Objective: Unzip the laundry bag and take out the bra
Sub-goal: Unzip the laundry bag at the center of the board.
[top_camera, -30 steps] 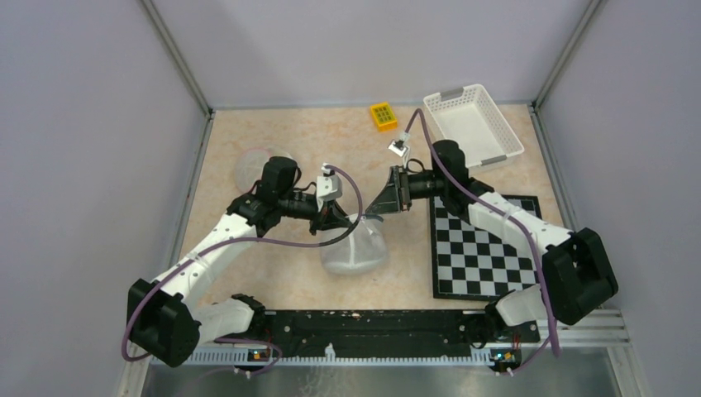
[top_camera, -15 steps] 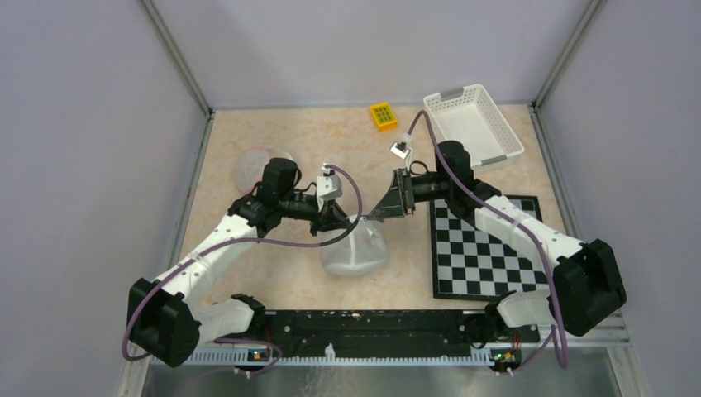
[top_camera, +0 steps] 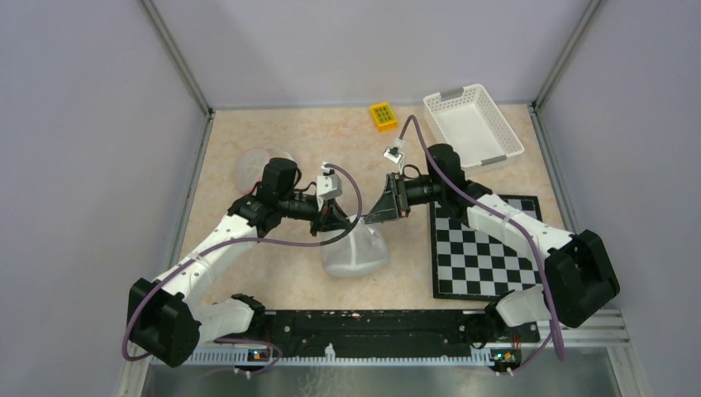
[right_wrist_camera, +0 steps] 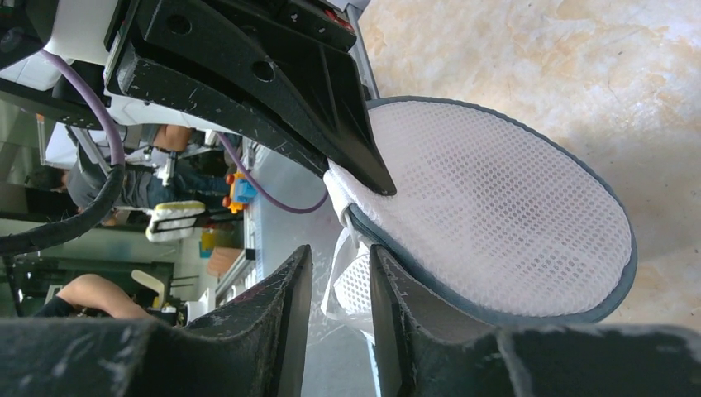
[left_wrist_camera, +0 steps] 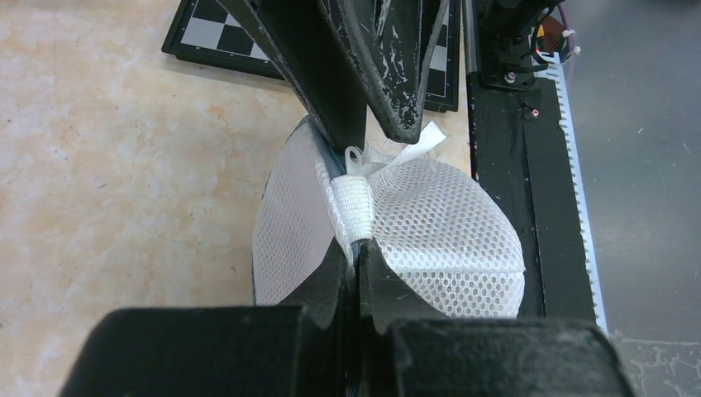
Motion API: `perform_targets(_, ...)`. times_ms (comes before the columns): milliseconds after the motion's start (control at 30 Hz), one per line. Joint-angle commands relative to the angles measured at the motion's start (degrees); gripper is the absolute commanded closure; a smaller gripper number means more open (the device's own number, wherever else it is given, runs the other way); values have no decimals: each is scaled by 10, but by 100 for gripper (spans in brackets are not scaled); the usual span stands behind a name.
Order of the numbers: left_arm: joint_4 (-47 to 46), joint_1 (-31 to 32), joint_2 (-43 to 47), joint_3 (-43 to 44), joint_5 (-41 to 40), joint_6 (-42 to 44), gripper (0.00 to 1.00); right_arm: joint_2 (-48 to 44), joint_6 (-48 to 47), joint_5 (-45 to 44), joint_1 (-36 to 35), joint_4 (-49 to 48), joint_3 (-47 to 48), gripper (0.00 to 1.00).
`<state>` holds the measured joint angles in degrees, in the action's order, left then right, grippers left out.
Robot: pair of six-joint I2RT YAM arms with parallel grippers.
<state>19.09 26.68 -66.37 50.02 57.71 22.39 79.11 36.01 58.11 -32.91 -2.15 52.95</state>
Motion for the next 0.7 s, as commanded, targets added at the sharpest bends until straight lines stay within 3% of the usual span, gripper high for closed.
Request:
perform_targets(0,-32,1,9,12,33,-9,100,5,-1,-7,-10,-23,27,69)
perform_targets(667,-26,14,5,11,32,7,100,39,20,-19,-25,-39,50,76)
